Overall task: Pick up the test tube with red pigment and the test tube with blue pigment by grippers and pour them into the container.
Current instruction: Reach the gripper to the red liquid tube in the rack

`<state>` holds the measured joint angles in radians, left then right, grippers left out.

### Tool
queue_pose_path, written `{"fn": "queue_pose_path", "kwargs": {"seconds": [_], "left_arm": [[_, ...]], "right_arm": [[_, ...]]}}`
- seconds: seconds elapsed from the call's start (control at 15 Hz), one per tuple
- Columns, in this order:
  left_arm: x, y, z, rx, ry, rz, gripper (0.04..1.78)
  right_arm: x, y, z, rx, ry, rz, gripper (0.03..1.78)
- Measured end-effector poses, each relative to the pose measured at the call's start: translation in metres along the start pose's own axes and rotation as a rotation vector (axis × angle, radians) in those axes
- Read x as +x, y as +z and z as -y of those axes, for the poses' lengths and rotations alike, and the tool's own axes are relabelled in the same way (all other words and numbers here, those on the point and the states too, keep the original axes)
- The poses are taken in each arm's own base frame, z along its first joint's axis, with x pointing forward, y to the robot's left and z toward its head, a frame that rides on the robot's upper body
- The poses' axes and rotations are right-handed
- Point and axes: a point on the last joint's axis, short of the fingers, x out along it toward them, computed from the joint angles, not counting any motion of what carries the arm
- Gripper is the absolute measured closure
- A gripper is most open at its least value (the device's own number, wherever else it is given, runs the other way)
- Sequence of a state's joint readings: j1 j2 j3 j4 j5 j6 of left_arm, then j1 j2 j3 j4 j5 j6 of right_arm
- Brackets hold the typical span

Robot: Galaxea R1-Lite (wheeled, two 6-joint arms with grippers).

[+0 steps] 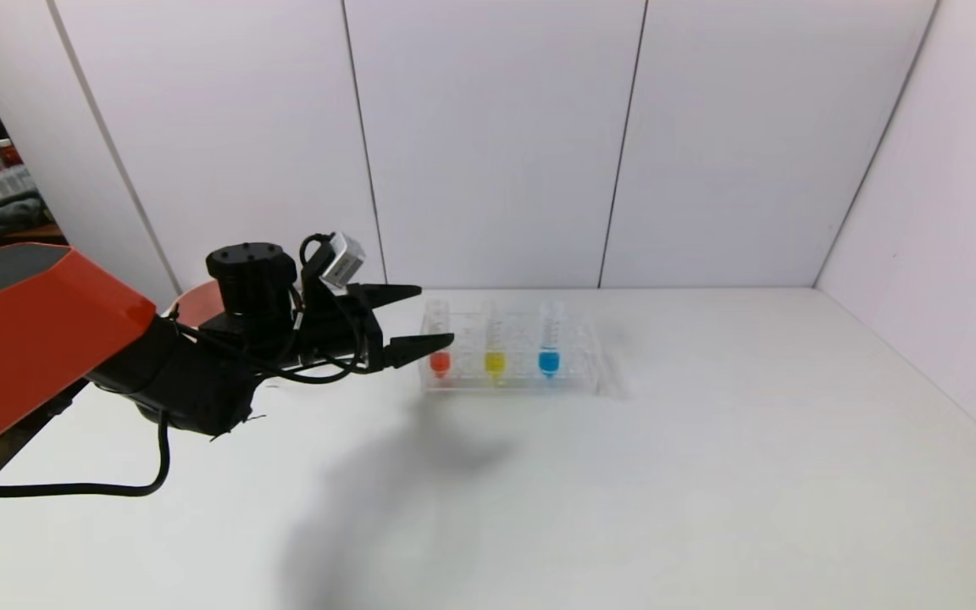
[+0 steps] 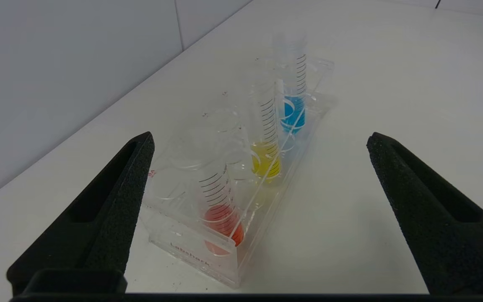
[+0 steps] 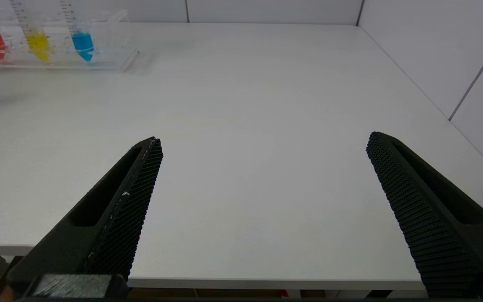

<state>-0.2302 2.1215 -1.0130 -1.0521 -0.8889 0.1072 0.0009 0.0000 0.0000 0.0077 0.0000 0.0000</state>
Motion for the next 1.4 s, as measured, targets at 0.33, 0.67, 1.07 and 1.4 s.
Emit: {"fn": "queue_pose_path", "kwargs": {"seconds": [0.33,0.67,1.07,1.4], "left_arm": [[0.012,-0.013,-0.010,-0.006,-0.008,-0.004,0.05],[0.021,-0.023,-0.020,-0.016,-0.007,-0.005,0.05],[0.029,-0.031,-0.028,-0.029,-0.008,-0.012,0.05],[0.033,-0.032,-0.033,-0.034,-0.012,-0.014,0.05]], "right_arm": [[0.000,0.000,0.000,0.000,0.000,0.000,0.04],[0.000,0.000,0.000,0.000,0.000,0.000,0.04],[0.000,0.000,0.000,0.000,0.001,0.000,0.04],[0.000,0.000,0.000,0.000,0.000,0.000,0.04]]}}
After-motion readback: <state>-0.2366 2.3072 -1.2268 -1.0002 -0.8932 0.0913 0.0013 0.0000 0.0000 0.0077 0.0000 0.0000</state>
